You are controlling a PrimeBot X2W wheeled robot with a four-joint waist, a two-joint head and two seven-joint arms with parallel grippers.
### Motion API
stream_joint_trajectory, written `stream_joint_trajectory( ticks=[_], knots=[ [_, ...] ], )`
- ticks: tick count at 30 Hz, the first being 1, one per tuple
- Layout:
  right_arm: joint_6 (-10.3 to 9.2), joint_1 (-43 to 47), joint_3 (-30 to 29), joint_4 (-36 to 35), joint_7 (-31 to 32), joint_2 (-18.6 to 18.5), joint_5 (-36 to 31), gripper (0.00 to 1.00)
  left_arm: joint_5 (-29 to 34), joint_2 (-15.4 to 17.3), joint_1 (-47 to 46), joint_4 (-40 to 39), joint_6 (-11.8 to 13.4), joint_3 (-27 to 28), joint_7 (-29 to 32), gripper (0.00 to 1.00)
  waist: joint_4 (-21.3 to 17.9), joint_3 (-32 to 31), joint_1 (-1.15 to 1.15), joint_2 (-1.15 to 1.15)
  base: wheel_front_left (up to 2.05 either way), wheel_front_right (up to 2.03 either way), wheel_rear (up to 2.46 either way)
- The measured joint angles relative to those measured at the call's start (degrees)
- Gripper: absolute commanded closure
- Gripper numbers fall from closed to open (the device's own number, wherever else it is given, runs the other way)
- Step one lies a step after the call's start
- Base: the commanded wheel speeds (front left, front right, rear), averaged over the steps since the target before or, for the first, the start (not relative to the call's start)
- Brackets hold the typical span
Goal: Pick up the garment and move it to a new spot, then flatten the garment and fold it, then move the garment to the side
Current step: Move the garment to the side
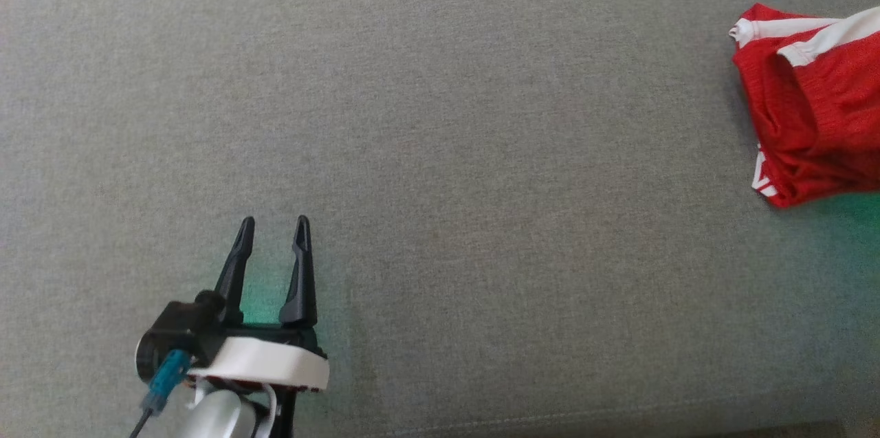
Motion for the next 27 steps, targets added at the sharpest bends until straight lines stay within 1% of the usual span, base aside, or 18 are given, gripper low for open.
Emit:
stream_joint_trajectory(
  ticks=[5, 8, 11, 16, 19, 23, 26, 27],
  knots=[
    [0.0, 0.0, -2.26, 0.3, -0.62, 1.81, -3.85, 0.0, 0.0, 0.31, -0.01, 0.07, 0.51, -0.01, 0.02, 0.0, -0.53, -0.7, 0.0, 0.0, 0.0, 0.0, 0.0],
    [0.0, 0.0, -2.02, -0.22, -2.31, 3.23, -4.59, 0.0, -0.01, 0.45, -0.01, 0.09, 0.51, -0.02, 0.02, 0.0, -0.85, -1.77, 0.0, 0.0, 0.0, 0.0, 0.0],
    [0.0, 0.0, -0.03, -1.74, -3.93, 4.64, -4.65, 0.0, -0.08, 0.49, 0.01, 0.16, 0.52, -0.02, 0.01, 0.0, -1.17, -3.3, 0.0, 0.0, 0.0, 0.0, 0.0],
    [0.0, 0.37, 5.25, -4.04, -7.32, 5.54, -1.59, 0.0, -0.79, 0.45, 0.32, 0.81, 0.94, 0.07, -0.07, 0.0, -1.44, -6.83, -0.01, 0.0, 0.0, 0.0, 0.0],
    [0.0, 1.31, 8.69, -6.48, -8.46, 6.88, 0.34, 0.0, -1.67, 0.26, 0.87, 1.38, 1.04, 0.55, -0.48, 0.0, -1.37, -9.41, -0.01, 0.0, 0.0, 0.0, 0.0],
    [0.0, 5.82, 12.57, -10.33, -9.38, 9.13, 3.99, 0.0, -2.66, -0.16, 3.1, 2.81, 1.49, 1.33, -1.01, 0.0, -0.89, -13.11, -0.02, 0.0, 0.0, 0.0, 0.0],
    [0.0, 11.27, 14.38, -14.22, -9.7, 10.9, 6.26, 0.0, -2.77, -0.31, 5.18, 3.65, 1.79, 1.43, -1.11, 0.0, -0.12, -15.85, -0.02, 0.0, 0.0, 0.0, 0.0],
    [0.0, 11.27, 14.38, -14.22, -9.7, 10.9, 6.26, 0.0, -2.77, -0.31, 5.18, 3.65, 1.79, 1.43, -1.11, 0.0, -0.12, -15.85, -0.02, 0.0, 0.0, 0.0, 0.0]
  ],
)
